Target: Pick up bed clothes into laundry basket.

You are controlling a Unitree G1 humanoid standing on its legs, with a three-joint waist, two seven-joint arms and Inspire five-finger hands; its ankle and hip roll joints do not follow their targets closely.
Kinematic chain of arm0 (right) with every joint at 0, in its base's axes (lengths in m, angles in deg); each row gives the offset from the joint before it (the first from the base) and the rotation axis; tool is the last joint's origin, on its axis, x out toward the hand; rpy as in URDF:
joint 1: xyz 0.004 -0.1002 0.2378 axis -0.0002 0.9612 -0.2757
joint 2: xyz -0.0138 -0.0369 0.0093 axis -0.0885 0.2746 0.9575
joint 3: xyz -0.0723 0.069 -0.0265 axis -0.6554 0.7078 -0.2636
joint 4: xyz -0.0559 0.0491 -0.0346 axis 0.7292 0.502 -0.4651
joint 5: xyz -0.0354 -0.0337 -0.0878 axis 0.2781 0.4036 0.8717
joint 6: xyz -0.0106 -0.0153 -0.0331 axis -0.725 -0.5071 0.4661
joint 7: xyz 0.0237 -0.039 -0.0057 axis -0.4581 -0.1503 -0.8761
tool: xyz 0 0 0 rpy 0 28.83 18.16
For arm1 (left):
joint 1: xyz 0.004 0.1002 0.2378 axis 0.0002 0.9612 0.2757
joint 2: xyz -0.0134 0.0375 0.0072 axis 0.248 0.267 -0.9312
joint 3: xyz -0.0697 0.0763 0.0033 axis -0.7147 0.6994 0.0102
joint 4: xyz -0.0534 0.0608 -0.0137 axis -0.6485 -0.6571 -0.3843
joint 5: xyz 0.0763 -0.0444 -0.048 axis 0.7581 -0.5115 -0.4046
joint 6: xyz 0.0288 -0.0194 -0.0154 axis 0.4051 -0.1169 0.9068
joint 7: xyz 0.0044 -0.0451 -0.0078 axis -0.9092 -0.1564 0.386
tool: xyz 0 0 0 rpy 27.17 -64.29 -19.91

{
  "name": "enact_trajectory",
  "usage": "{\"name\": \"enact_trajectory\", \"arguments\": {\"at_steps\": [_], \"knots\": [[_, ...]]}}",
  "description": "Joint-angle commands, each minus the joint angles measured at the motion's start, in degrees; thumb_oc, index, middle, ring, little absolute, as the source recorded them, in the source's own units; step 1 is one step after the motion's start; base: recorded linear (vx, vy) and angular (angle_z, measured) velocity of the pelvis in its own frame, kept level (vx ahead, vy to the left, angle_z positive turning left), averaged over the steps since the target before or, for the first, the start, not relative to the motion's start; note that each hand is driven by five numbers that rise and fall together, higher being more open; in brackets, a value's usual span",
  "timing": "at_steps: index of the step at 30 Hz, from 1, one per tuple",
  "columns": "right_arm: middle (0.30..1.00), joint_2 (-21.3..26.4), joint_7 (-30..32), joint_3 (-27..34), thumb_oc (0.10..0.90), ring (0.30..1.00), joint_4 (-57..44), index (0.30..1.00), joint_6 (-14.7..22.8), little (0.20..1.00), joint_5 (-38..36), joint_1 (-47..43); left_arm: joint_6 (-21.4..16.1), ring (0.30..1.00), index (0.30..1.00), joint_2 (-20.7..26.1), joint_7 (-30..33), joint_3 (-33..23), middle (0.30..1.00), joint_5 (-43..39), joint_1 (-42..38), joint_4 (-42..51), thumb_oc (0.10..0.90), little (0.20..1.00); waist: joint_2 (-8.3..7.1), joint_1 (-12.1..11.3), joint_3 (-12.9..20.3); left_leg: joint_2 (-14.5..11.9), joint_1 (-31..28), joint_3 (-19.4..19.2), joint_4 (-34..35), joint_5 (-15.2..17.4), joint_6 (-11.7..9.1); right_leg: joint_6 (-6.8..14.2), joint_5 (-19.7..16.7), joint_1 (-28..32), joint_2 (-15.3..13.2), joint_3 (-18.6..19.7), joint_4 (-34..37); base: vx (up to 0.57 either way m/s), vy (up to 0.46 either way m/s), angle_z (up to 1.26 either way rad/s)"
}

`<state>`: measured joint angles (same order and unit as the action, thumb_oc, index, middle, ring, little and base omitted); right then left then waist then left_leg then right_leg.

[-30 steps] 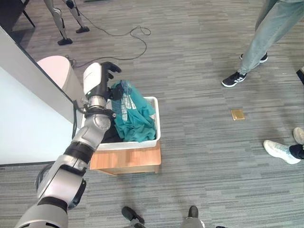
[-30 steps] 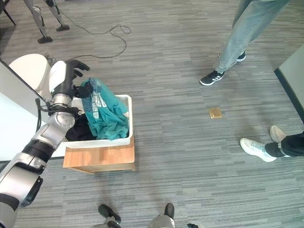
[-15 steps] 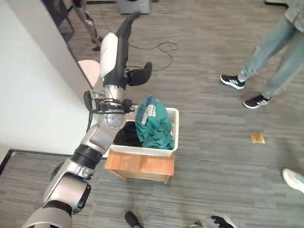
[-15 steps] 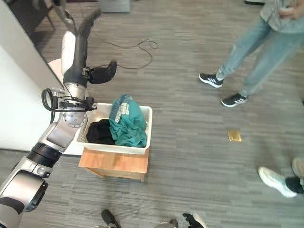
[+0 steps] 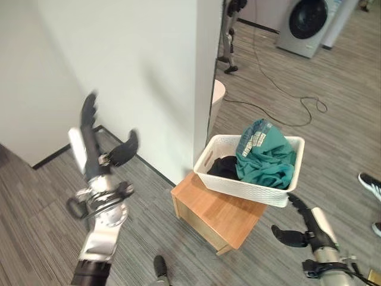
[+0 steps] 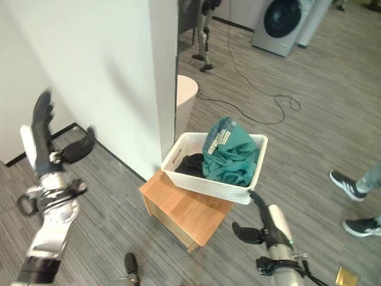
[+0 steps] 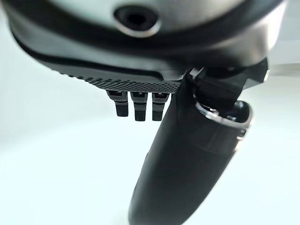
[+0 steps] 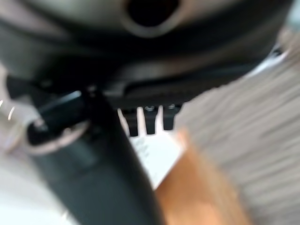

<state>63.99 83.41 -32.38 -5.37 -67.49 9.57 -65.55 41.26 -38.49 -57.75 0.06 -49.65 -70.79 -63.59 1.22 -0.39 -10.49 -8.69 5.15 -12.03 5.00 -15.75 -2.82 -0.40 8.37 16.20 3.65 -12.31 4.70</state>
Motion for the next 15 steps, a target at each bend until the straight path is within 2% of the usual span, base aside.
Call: {"name": "enact_trajectory", "arguments": {"at_steps": [1, 3, 4, 5, 6, 7, 8, 9, 11, 12, 13, 14, 15], "knots": [[0.900, -4.1, -2.9, -4.0, 0.800, 0.900, -5.2, 0.900, 8.0, 0.900, 3.5, -9.4, -6.8, 0.900, 0.900, 4.0, 3.1, -5.6, 0.900, 0.1, -2.1, 2.8, 0.800, 0.900, -1.18, -7.1, 2.6, -2.2, -0.4, -0.7, 0.0, 6.7, -6.3, 5.9, 1.3, -1.8, -5.1, -1.4, 0.3, -0.28, -0.064, 1.03], [0.900, -4.8, -3.5, -4.7, 0.800, 0.900, -6.0, 0.900, 8.1, 0.900, 2.7, -8.8, -7.1, 0.900, 0.900, 1.9, 3.5, -6.5, 0.900, -1.0, 0.9, 1.3, 0.800, 0.900, -0.73, -7.7, 2.1, -3.0, -0.1, -0.5, 0.0, 5.9, -7.1, 6.0, 2.3, -1.0, -5.5, -2.7, 0.3, -0.19, 0.004, 0.73], [0.900, -4.8, -3.8, -5.1, 0.800, 0.900, -5.9, 0.900, 8.1, 0.900, 2.5, -9.0, -6.9, 0.900, 0.900, 1.5, 3.7, -6.6, 0.900, -0.8, 1.7, 0.3, 0.800, 0.900, -0.43, -7.8, 1.2, -3.8, 0.5, -1.6, -0.9, 5.1, -7.5, 5.9, 2.1, -0.8, -5.7, -3.4, 0.3, -0.24, 0.021, 1.38], [0.900, -5.0, -4.1, -5.5, 0.800, 0.900, -5.5, 0.900, 8.2, 0.900, 2.1, -9.4, -6.8, 0.900, 0.900, 1.2, 3.7, -6.3, 0.900, -0.8, 2.4, -0.8, 0.800, 0.900, -0.56, -7.2, 0.6, -4.8, 0.5, -5.5, -1.9, 5.0, -7.7, 5.6, 2.2, -0.7, -6.2, -5.0, 0.3, -0.42, 0.013, 1.61], [0.900, -5.9, -4.3, -6.1, 0.800, 0.900, -4.3, 0.900, 8.1, 0.900, 1.1, -10.1, -6.7, 0.900, 0.900, 0.1, 3.0, -6.7, 0.900, -2.1, 3.6, -2.0, 0.800, 0.900, -1.55, -4.3, -0.3, -8.5, -0.5, -18.1, -5.9, 7.3, -5.0, 5.0, 1.5, -1.3, -7.1, -8.3, 0.3, -0.41, -0.003, 1.22], [0.900, -6.2, -4.4, -6.1, 0.800, 0.900, -3.8, 0.900, 7.8, 0.900, 0.8, -10.3, -6.4, 0.900, 0.900, -0.1, 2.5, -6.2, 0.900, -2.6, 3.7, -2.6, 0.800, 0.900, -1.83, -3.0, -0.1, -10.5, -1.5, -23.2, -7.6, 7.7, -4.2, 4.5, 0.9, -1.8, -7.4, -10.0, 0.3, -0.38, -0.023, 1.48], [0.900, -6.5, -4.7, -6.0, 0.800, 0.900, -4.2, 0.900, 7.8, 0.900, 0.5, -10.4, -6.3, 0.900, 0.900, -0.6, 1.4, -5.9, 0.900, -3.3, 4.4, -2.7, 0.800, 0.900, -2.25, -2.1, -0.1, -12.0, -3.7, -26.8, -9.8, 9.7, -4.0, 4.3, 0.6, -1.7, -7.8, -11.4, 0.3, -0.20, -0.056, 1.52], [0.900, -6.4, -4.9, -5.7, 0.800, 0.900, -4.6, 0.900, 7.9, 0.900, -0.2, -10.7, -6.3, 0.900, 0.900, -0.9, 0.8, -5.2, 0.900, -3.6, 4.3, -2.5, 0.800, 0.900, -3.00, -1.0, 0.3, -12.7, -6.0, -28.3, -12.2, 12.5, -4.3, 3.8, 0.4, -1.7, -8.5, -12.1, 0.3, -0.15, -0.084, 1.13], [0.900, -6.2, -4.9, -4.8, 0.800, 0.900, -5.3, 0.900, 8.2, 0.900, -0.7, -10.3, -6.4, 0.900, 0.900, -1.2, -0.5, -3.3, 0.900, -4.3, 4.0, -2.5, 0.800, 0.900, -3.84, 1.4, 1.4, -14.8, -11.2, -34.5, -16.3, 16.6, -3.7, 2.9, -0.3, -1.8, -9.8, -17.3, -0.2, -0.10, -0.062, 0.61], [0.900, -6.1, -4.9, -4.8, 0.800, 0.900, -5.4, 0.900, 8.2, 0.900, -0.7, -10.3, -6.4, 0.900, 0.900, -1.2, -0.6, -3.3, 0.900, -4.3, 4.0, -2.5, 0.800, 0.900, -3.81, 1.4, 1.3, -14.9, -11.3, -34.5, -16.4, 16.7, -3.7, 2.9, -0.3, -1.6, -9.8, -17.4, -0.2, -0.16, -0.044, 1.50], [0.900, -5.9, -3.8, -2.2, 0.800, 0.900, -6.0, 0.900, 8.7, 0.900, -1.4, -9.7, -6.2, 0.900, 0.900, -0.9, -1.4, -1.0, 0.900, -5.2, 2.7, -1.1, 0.800, 0.900, -4.46, 4.9, 3.5, -16.6, -17.6, -44.9, -17.0, 18.0, -2.8, 1.9, -0.7, -1.9, -10.8, -24.3, -0.4, -0.17, -0.011, 1.61], [0.900, -5.9, -3.0, -1.0, 0.800, 0.900, -6.0, 0.900, 8.5, 0.900, -1.8, -9.9, -6.4, 0.900, 0.900, -0.6, -2.0, -0.1, 0.900, -5.7, 2.3, -0.7, 0.800, 0.900, -4.17, 5.5, 4.4, -16.7, -19.0, -46.9, -16.8, 18.0, -2.5, 1.2, -0.7, -2.0, -11.4, -26.7, -0.4, -0.17, 0.031, 1.68], [0.900, -5.7, -2.1, 0.0, 0.800, 0.900, -6.2, 0.900, 8.5, 0.900, -2.3, -10.6, -6.7, 0.900, 0.900, -0.1, -2.6, 1.0, 0.900, -6.2, 1.8, -0.1, 0.800, 0.900, -3.77, 5.3, 5.1, -16.6, -19.0, -47.1, -16.5, 17.8, -2.3, 0.6, -0.6, -1.5, -11.6, -28.4, -0.5, -0.03, 0.146, 1.86]]}}
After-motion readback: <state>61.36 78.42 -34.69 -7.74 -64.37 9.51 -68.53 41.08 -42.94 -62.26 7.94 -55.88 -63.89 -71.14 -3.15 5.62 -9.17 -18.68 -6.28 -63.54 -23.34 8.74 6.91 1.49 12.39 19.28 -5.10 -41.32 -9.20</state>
